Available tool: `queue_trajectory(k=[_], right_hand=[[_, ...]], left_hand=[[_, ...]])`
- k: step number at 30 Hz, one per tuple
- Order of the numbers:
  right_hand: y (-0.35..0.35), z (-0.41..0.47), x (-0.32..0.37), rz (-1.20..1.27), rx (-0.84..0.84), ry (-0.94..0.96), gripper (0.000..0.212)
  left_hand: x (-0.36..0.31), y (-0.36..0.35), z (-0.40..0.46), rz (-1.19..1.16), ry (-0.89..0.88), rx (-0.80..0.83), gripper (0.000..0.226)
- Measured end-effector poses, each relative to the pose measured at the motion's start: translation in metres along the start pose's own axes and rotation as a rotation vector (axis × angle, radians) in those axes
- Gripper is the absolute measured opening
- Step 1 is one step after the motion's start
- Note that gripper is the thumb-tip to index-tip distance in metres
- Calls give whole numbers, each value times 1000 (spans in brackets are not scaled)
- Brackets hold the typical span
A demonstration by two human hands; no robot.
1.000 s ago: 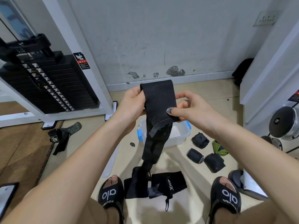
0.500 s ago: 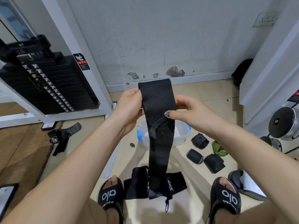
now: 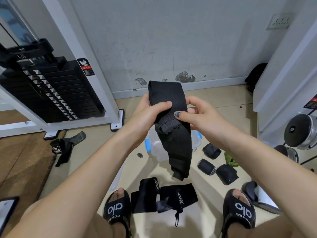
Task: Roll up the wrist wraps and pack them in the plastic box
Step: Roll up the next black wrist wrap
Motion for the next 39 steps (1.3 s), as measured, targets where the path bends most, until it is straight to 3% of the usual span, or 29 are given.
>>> queue_trajectory(k=[11, 14, 18, 23, 28, 32, 39], right_hand=[[-5, 1, -6, 1, 0, 27, 39], [-8, 1, -7, -6, -17, 43, 46], [-13, -1, -8, -34, -16, 35, 49], [-13, -1, 4, 136, -12, -20, 23], [-10, 4, 4, 61, -201, 42, 12], [-11, 5, 5, 52, -237, 67, 2], [-13, 6, 4, -121, -326, -21, 35]], left_hand=[[-6, -6, -3, -50, -11, -57, 40], [-7, -9, -3, -98, 7, -77, 28], [-8, -9, -2, 33, -72, -143, 24], [-8, -9, -3, 85, -128, -123, 19], [-8, -14, -9, 51, -82, -49, 25], [-4, -16, -9, -5, -32, -37, 27], [-5, -21, -11, 32, -45, 17, 34]])
Point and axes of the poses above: each hand's wrist, its own z-axis towards the middle knuckle, its own y-axis out of the back of the hand, x = y × z, the point moved 3 cm from there along z, towards the middle knuckle, and after that the axes turned 14 degrees about -y, right-handed, at the moved point
